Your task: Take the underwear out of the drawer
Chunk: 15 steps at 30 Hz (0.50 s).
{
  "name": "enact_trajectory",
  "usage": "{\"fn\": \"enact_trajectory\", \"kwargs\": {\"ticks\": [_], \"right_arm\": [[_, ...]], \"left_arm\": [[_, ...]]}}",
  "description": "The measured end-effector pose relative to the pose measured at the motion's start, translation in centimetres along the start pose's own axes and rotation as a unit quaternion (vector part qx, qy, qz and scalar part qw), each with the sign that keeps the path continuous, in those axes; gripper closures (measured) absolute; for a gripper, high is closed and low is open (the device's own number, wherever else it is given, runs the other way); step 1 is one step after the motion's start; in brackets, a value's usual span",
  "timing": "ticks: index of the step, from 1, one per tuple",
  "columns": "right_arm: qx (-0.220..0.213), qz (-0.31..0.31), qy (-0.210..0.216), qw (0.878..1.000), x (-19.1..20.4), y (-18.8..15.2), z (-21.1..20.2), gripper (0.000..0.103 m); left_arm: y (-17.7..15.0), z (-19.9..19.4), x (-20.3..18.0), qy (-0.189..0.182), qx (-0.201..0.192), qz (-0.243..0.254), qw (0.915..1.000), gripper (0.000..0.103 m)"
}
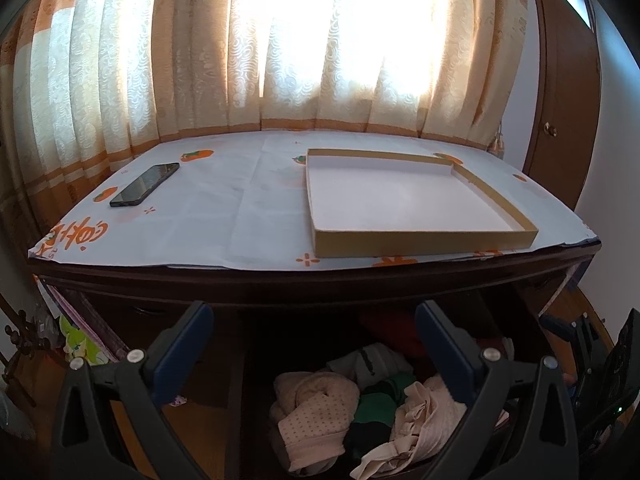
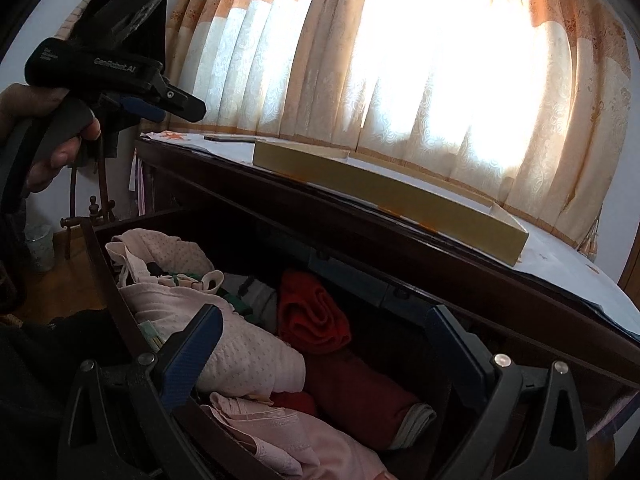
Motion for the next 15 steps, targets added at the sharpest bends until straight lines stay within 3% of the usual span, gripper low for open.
{"fn": "enact_trajectory", "kwargs": {"ticks": [6, 15], "right_arm": [[0.026, 0.037, 0.020, 0.999, -0.6, -0.2, 0.2, 0.001], [0.049, 0.032, 0.018, 0.998, -0.6, -0.2, 0.8, 0.001]], "left_arm": [[-0.1, 0.0, -0.1, -0.003, 0.005, 0.002, 1.0000, 0.000], [-1.0, 1.2, -0.8, -0.015, 0.034, 0.023, 0.9990, 0.000]]}}
Point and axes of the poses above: each gripper's, at about its wrist camera, not at the fingertips, and z roughly the way its jaws point, x to its left, y to its top, the point moved 5 cm from there along z, roughly the way its jaws point, and after that the axes turned 4 degrees about -x, right-handed, at the moved point
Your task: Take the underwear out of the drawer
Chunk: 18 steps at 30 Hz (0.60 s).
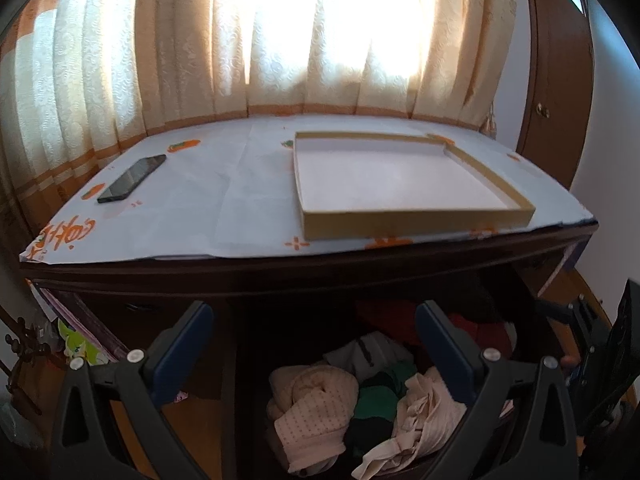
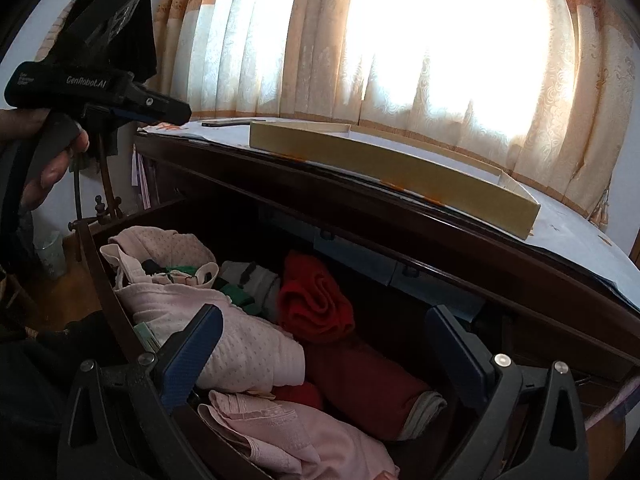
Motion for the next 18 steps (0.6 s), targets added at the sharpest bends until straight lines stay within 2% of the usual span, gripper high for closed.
{"fn": "enact_trajectory", "kwargs": {"ticks": [6, 11, 18], "right_arm": [[0.033, 0.011, 0.017, 0.999, -0.3, 0.0, 0.4, 0.001], [0.044, 0.026, 0.015, 0.999, -0.8, 0.3, 0.4, 0.001], [0.055, 0.016, -0.014, 0.998, -2.1, 1.1, 0.5, 0.001]], "left_arm": [[-1.8, 2.1, -0.3, -0.030, 0.055, 0.003, 0.9981, 0.000], [-3.0, 3.4, -0.2, -0.021, 0.082, 0.018, 0.9962, 0.000], [-4.3, 4.7, 0.0, -0.019, 0.111, 0.024, 0.9933, 0.001]]}}
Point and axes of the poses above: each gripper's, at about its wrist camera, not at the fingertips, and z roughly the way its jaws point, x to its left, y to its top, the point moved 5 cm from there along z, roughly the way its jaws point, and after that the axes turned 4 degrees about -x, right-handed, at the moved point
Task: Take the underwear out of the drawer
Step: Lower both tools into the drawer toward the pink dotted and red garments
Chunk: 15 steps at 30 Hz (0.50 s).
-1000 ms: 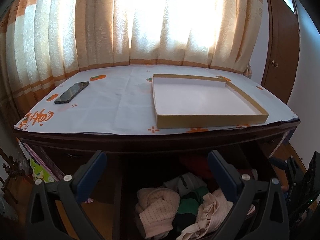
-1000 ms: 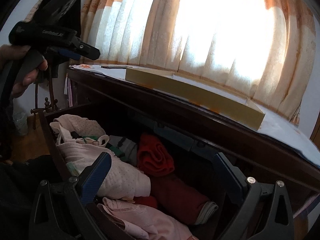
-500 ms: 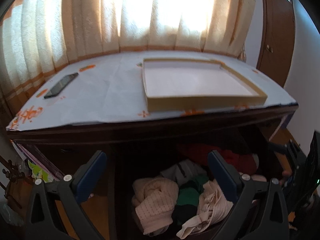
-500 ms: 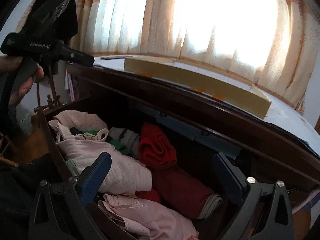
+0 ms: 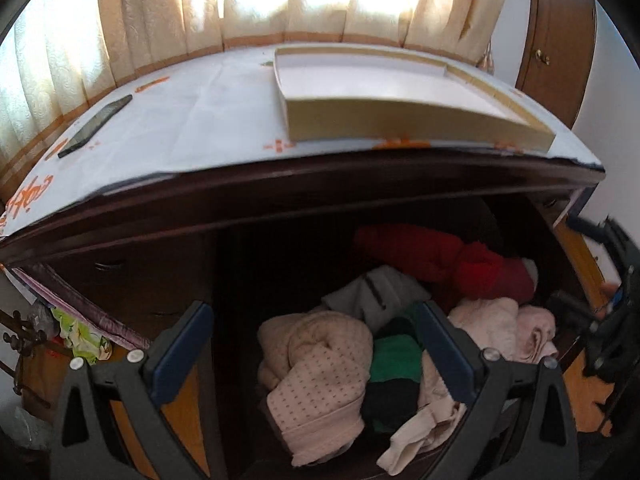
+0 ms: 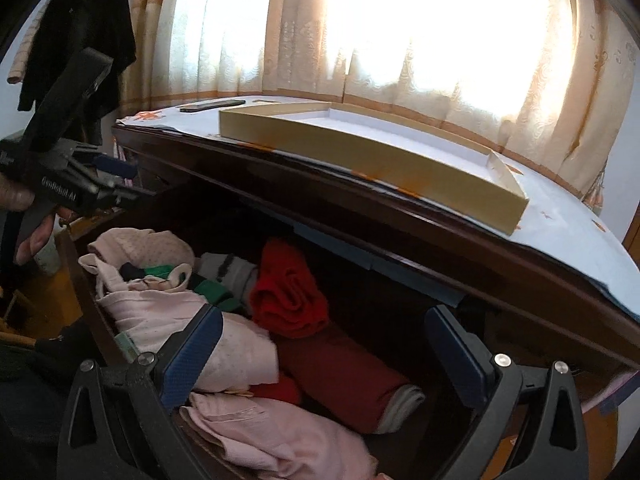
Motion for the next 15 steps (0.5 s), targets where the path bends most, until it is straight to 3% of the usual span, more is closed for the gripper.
{"fn": "enact_trajectory", "kwargs": {"ticks": [7, 15], "right_arm": [[0.037, -0.012, -0.007, 0.999, -1.3, 0.6, 1.0, 0.001], [0.065, -0.046, 0.009, 0.997, -0.6, 0.7, 2.0, 0.001]], "left_arm": [[-1.2, 1.7, -0.3, -0.005, 0.031, 0.018, 0.9993, 0.005], [-2.4, 3.1, -0.3, -0.021, 0.058, 0.016, 0.9980, 0.021]]}}
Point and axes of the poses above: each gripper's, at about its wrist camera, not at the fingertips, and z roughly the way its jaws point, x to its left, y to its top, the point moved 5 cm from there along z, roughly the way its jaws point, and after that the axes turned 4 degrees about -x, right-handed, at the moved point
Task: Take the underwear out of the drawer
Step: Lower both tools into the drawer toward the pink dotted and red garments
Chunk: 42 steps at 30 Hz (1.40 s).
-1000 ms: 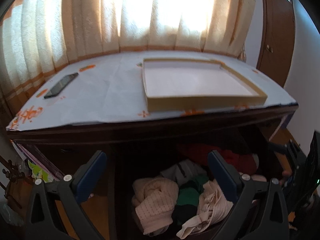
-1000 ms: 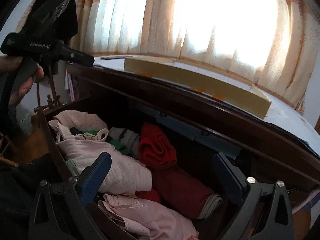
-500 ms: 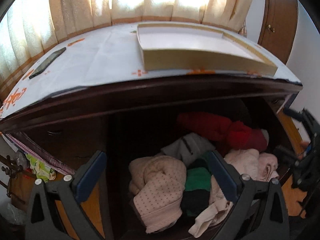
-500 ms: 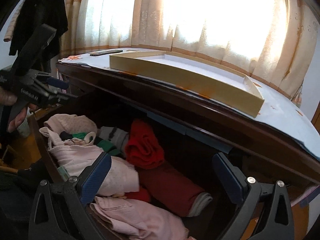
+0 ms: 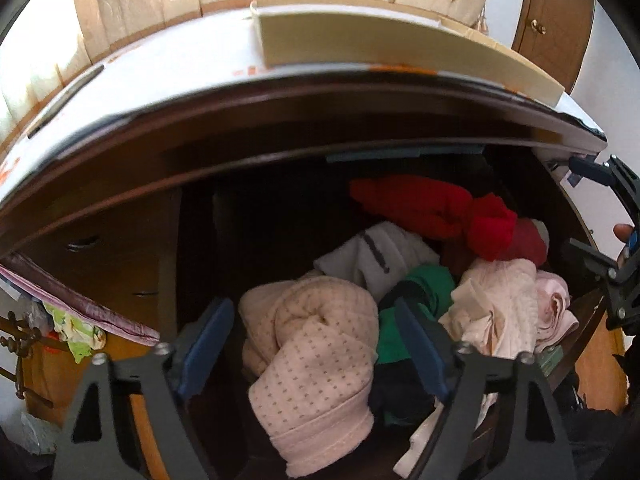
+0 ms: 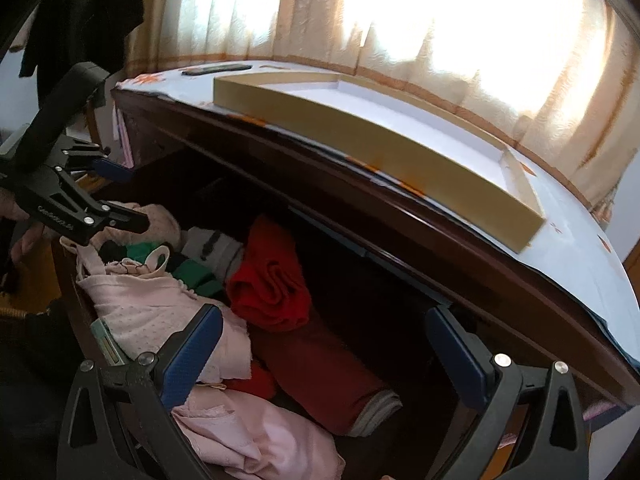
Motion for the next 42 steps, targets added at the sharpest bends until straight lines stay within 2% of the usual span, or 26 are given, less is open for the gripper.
{"fn": "enact_trajectory", "kwargs": {"ticks": [6, 11, 14, 22, 27, 31, 42], "right_arm": [[0.004, 0.010, 0.023, 1.000, 0.6, 0.4, 0.6, 0.001], [0.011, -0.004, 0.026, 1.000, 1.4, 1.4, 1.2, 0.001], [0.023, -0.010, 0.036, 0.999, 1.9, 1.8, 2.0, 0.001], [0.080, -0.012, 0.043, 0.996, 2.6, 1.9, 5.2, 0.001], [0.098, -0.018, 0.049, 0.994, 2.9, 2.3, 6.2, 0.002], [0.122, -0.044, 0.045, 0.990, 3.7, 2.3, 7.2, 0.013], [0.177, -0.080, 0.048, 0.980, 4.8, 1.7, 9.5, 0.015]], "left_arm": [[-1.0, 1.0, -0.1, -0.010, 0.019, -0.002, 0.9998, 0.035], [-1.5, 1.6, -0.4, -0.014, 0.030, 0.002, 0.9994, 0.036], [-1.4, 1.6, -0.2, -0.019, 0.031, 0.000, 0.9993, 0.039], [-1.2, 1.5, -0.1, -0.032, 0.028, 0.003, 0.9991, 0.055], [-1.0, 1.2, -0.1, -0.037, 0.024, 0.003, 0.9990, 0.062], [-0.7, 0.7, 0.0, -0.039, 0.015, 0.001, 0.9991, 0.064], [-0.6, 0.6, 0.0, -0.037, 0.007, 0.002, 0.9993, 0.065]]}}
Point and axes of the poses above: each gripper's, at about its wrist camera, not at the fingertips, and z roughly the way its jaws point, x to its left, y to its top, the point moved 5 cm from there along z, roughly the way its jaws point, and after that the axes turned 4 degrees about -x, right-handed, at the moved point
